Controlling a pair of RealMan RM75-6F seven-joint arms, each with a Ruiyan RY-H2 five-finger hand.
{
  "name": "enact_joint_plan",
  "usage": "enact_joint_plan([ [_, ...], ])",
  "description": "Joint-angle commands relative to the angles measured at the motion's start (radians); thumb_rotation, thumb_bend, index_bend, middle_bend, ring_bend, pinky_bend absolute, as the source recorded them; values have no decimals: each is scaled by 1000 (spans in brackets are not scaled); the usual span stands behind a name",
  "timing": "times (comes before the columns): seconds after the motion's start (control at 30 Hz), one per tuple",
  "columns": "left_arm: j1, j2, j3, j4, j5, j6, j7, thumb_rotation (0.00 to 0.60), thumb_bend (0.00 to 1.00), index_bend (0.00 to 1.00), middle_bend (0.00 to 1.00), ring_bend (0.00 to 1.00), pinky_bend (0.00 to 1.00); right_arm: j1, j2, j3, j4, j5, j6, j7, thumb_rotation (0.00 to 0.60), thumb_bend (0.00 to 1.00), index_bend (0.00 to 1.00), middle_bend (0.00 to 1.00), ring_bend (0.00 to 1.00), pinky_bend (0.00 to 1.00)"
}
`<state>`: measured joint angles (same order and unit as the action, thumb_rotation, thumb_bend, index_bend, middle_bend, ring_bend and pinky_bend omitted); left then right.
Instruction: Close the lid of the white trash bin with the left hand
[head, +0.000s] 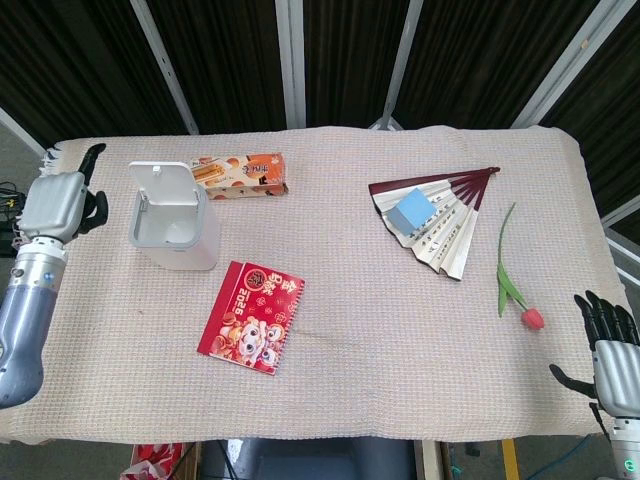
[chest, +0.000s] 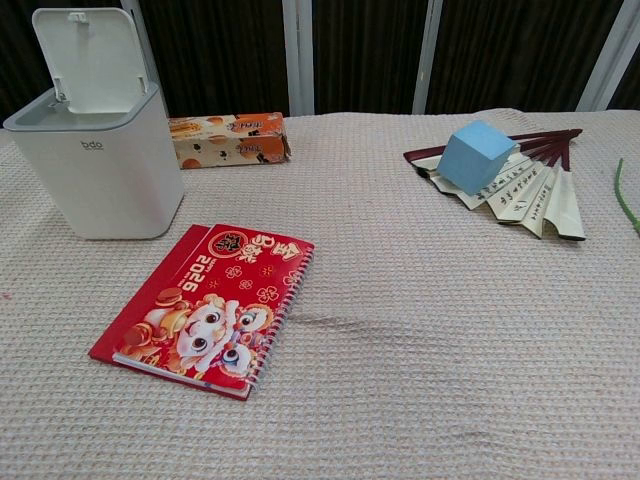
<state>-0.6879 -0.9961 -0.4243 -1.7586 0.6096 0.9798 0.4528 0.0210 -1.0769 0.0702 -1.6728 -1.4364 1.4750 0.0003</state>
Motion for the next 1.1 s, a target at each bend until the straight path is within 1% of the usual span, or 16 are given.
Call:
enact_joint_plan([
  [0.03, -137, -24, -2, 64, -182, -72, 114, 600, 676, 0, 987, 898, 1000, 1, 3, 1, -2, 3, -2, 6, 600, 195, 0, 0, 0, 0],
  [0.1, -184, -44, 14, 96, -244, -78, 154, 600, 684, 0, 989, 902, 1000, 2, 4, 3, -3, 7, -6, 11, 600, 195, 0, 0, 0, 0],
  [0.27, -259, -83, 38, 155, -349, -88, 203, 600, 694, 2, 996, 909, 1000, 5, 5, 5, -5, 15, -15, 18, 600, 194, 0, 0, 0, 0],
  [0.33, -284, -96, 49, 176, -389, -97, 216, 600, 701, 27, 999, 912, 1000, 6, 5, 5, -7, 17, -17, 19, 600, 194, 0, 0, 0, 0],
  [0.47, -317, -112, 67, 201, -437, -107, 229, 600, 718, 131, 1000, 924, 1000, 6, 6, 6, -7, 21, -19, 22, 600, 194, 0, 0, 0, 0],
  [0.63, -329, -107, 80, 188, -449, -104, 222, 600, 739, 261, 1000, 930, 1000, 5, 7, 6, -7, 20, -16, 22, 600, 194, 0, 0, 0, 0],
  [0.73, -327, -88, 88, 164, -437, -91, 215, 600, 752, 308, 1000, 935, 1000, 4, 8, 4, -8, 18, -14, 23, 600, 195, 0, 0, 0, 0],
  [0.87, -317, -58, 98, 124, -431, -84, 199, 600, 762, 336, 1000, 937, 1000, 2, 8, 0, -9, 10, -11, 21, 600, 195, 0, 0, 0, 0],
  [1.07, -290, 2, 114, 48, -401, -78, 166, 600, 773, 345, 1000, 938, 1000, -1, 8, -4, -12, 1, -5, 20, 600, 195, 0, 0, 0, 0],
  [1.1, -278, 17, 124, 26, -391, -79, 161, 600, 773, 345, 1000, 938, 1000, -1, 9, -5, -12, -1, -4, 20, 600, 195, 0, 0, 0, 0],
])
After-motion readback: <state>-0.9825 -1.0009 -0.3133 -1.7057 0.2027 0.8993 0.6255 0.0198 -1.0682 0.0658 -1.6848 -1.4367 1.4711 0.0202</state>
